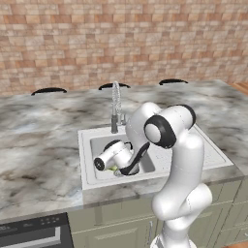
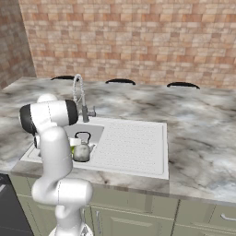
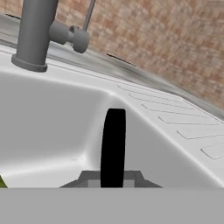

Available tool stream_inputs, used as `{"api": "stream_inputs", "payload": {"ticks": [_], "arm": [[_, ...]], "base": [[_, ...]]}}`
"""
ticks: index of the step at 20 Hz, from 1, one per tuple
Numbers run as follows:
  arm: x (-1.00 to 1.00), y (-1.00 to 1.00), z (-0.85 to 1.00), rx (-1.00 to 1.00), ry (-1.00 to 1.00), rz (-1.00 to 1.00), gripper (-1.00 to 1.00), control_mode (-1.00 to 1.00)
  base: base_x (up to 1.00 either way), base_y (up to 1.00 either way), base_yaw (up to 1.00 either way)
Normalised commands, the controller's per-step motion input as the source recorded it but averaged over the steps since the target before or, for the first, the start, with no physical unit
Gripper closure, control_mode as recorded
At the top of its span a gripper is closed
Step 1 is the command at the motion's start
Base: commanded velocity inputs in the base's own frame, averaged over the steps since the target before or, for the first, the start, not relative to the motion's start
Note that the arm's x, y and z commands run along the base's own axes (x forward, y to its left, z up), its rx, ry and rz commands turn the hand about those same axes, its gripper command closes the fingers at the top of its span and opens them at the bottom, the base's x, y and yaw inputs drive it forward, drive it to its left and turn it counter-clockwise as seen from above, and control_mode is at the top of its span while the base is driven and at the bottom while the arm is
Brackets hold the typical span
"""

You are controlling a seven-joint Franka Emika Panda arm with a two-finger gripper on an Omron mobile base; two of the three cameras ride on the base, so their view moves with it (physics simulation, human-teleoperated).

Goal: Open the cabinet, pick the kettle from the cabinet, and place it in the sink.

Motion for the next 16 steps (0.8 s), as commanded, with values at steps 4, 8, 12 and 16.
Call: {"api": "stream_inputs", "payload": {"ticks": [4,8,12,16], "arm": [[-0.09,-0.01,-0.14,0.05,-0.07,0.0,1.0,-1.0],[-0.16,-0.02,-0.17,0.07,0.0,-0.01,1.0,-1.0],[-0.15,-0.01,-0.17,0.1,0.0,-0.04,1.0,-1.0],[-0.09,-0.05,-0.15,0.11,0.0,-0.02,1.0,-1.0]], "base": [[0.0,0.0,0.0],[0.0,0.0,0.0],[0.0,0.0,0.0],[0.0,0.0,0.0]]}}
